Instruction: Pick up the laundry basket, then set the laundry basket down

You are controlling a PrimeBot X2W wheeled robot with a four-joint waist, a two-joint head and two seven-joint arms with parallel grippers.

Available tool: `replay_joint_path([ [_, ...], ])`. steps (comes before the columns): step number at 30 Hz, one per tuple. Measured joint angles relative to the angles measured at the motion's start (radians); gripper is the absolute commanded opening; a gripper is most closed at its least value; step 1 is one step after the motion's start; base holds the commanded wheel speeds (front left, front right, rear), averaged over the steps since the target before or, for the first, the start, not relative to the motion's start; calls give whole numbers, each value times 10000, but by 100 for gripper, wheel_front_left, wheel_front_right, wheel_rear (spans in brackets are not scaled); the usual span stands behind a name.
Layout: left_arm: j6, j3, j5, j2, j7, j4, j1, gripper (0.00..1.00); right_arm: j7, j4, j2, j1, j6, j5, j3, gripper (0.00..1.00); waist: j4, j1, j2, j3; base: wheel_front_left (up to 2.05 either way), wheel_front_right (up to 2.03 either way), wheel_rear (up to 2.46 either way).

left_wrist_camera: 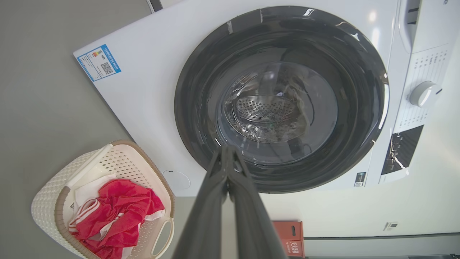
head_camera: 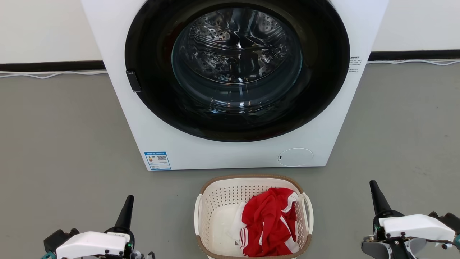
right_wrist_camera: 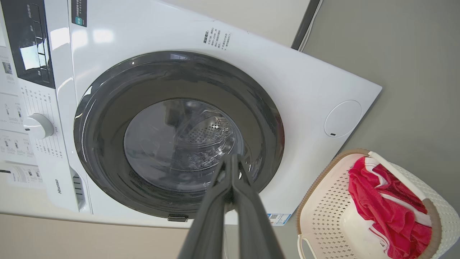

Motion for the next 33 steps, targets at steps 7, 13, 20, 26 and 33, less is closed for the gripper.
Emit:
replay_joint_path([
  [7,-44,102,-669,-2,194,-151,-3,0,190,-224,0,9,0,855,-86,0,33,0,0,12,0,0,0],
  [13,-132,213,-1333,-6,376,-303,-5,0,364,-397,0,13,0,1707,-140,0,67,0,0,24,0,0,0],
  [20,-251,274,-1921,-8,566,-454,-9,0,554,-612,0,21,0,2435,-182,0,95,0,0,35,0,0,0],
  [26,-314,376,-2506,-10,708,-571,-20,0,717,-756,0,115,0,3141,-222,0,123,0,0,45,0,0,0],
  [33,-382,412,-2763,-10,748,-635,-32,0,782,-876,0,176,0,3496,-238,0,131,0,0,48,0,0,0],
])
